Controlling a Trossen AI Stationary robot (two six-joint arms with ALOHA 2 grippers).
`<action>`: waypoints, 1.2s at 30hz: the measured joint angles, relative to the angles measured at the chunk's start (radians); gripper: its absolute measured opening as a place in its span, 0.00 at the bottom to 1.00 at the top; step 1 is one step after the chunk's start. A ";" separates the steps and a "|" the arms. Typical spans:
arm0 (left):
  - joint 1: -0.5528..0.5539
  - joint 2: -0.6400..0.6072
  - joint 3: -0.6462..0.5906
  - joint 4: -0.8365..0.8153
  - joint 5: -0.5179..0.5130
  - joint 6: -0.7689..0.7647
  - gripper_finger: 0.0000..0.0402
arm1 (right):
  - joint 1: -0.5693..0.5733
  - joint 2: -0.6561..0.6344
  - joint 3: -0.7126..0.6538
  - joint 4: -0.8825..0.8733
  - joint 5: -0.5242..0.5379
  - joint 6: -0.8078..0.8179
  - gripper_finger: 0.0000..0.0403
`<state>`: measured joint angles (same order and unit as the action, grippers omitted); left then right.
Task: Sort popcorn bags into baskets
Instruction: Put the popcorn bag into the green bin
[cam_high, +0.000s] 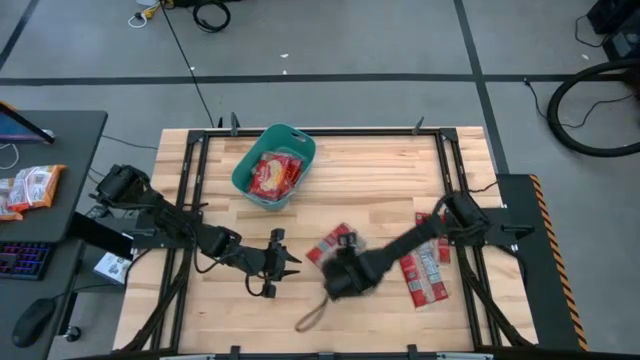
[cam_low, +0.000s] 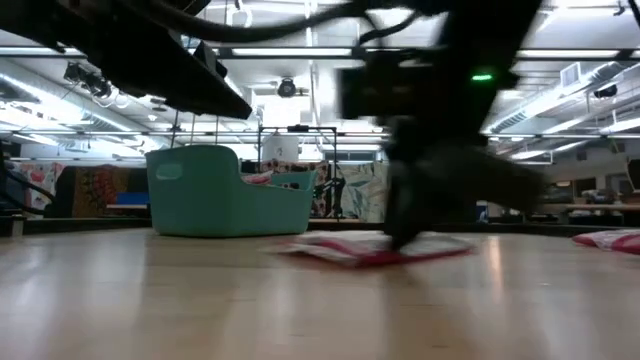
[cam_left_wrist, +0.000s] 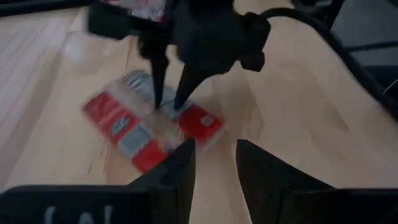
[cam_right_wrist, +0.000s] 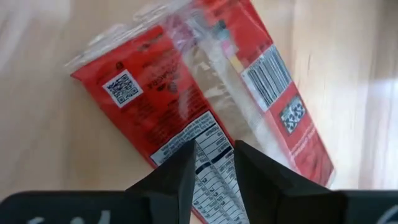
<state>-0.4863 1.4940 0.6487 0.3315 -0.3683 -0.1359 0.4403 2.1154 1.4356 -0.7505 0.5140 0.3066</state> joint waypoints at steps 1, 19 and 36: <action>0.000 0.000 0.000 -0.012 0.000 0.002 0.30 | -0.020 0.000 0.012 0.021 0.001 -0.034 0.28; 0.001 0.198 0.001 -0.007 -0.078 0.198 0.59 | 0.088 -0.059 0.113 -0.263 0.024 0.226 0.23; 0.127 0.342 0.201 -0.189 -0.018 0.488 0.61 | 0.295 -0.060 0.113 -0.308 0.195 0.543 0.23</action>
<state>-0.3597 1.8365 0.8498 0.1422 -0.3867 0.3524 0.7352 2.0552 1.5486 -1.0588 0.7093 0.8496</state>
